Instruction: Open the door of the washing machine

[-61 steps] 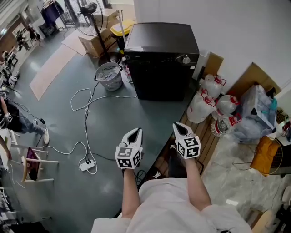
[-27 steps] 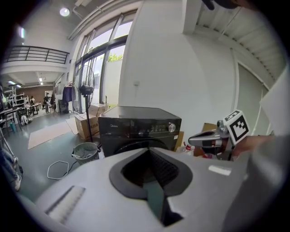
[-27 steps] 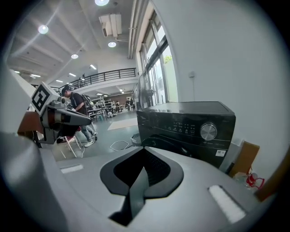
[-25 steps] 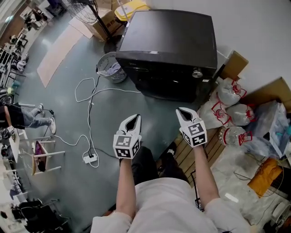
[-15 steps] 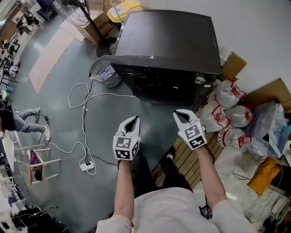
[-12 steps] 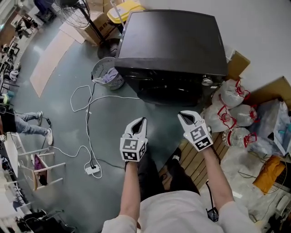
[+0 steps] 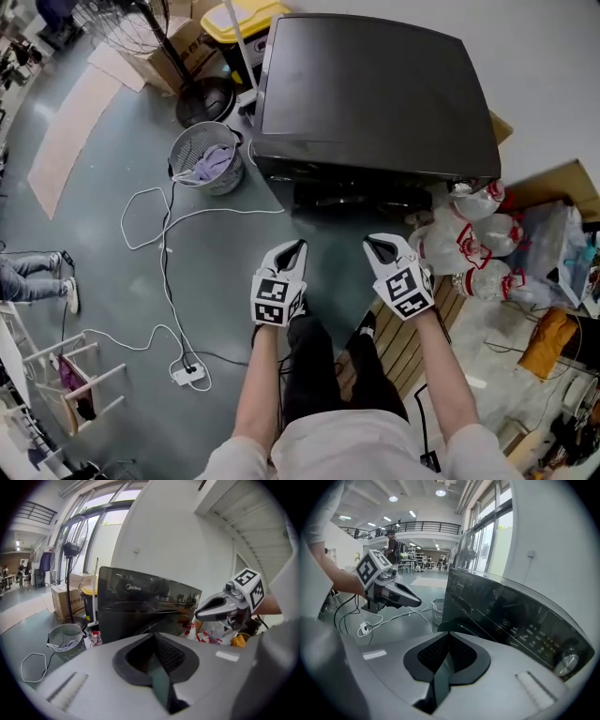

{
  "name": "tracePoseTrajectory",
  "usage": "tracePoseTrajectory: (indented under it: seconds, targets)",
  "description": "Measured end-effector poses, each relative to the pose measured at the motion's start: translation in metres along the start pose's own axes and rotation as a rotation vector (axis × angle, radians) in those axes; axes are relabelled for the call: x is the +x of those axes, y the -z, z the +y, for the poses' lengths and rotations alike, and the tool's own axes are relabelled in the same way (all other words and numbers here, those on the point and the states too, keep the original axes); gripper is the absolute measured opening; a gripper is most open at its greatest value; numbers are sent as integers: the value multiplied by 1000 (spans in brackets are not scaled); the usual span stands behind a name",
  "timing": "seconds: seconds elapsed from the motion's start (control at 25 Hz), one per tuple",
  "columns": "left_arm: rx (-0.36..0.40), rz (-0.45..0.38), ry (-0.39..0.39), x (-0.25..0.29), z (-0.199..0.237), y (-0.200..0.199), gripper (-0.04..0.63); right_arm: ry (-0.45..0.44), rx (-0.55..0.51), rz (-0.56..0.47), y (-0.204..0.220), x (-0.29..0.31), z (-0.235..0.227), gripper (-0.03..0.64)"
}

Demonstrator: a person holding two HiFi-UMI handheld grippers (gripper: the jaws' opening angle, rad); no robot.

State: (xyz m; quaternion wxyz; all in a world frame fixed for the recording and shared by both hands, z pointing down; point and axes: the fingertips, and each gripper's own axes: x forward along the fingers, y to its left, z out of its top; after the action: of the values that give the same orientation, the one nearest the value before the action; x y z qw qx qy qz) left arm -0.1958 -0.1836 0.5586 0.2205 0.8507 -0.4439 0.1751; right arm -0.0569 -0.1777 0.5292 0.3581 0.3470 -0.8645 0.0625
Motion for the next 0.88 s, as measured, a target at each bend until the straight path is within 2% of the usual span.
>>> tracePoseTrajectory:
  seconds: [0.12, 0.28, 0.4, 0.48, 0.68, 0.72, 0.88]
  targets:
    - [20, 33, 65, 22, 21, 8, 58, 1, -51, 52, -8, 28, 2, 2]
    - [84, 102, 149, 44, 51, 20, 58, 28, -84, 97, -23, 75, 10, 2]
    - [88, 137, 195, 52, 67, 34, 58, 24, -87, 126, -36, 112, 24, 3]
    - [89, 147, 235, 64, 72, 42, 58, 16, -132, 159, -40, 134, 29, 13]
    - [124, 169, 253, 94, 88, 63, 61, -45, -432, 290, -28, 181, 46, 60]
    - [138, 175, 263, 99, 86, 68, 78, -58, -502, 316, -22, 186, 48, 80]
    - [195, 209, 335, 119, 85, 86, 144, -76, -732, 373, -15, 204, 49, 91]
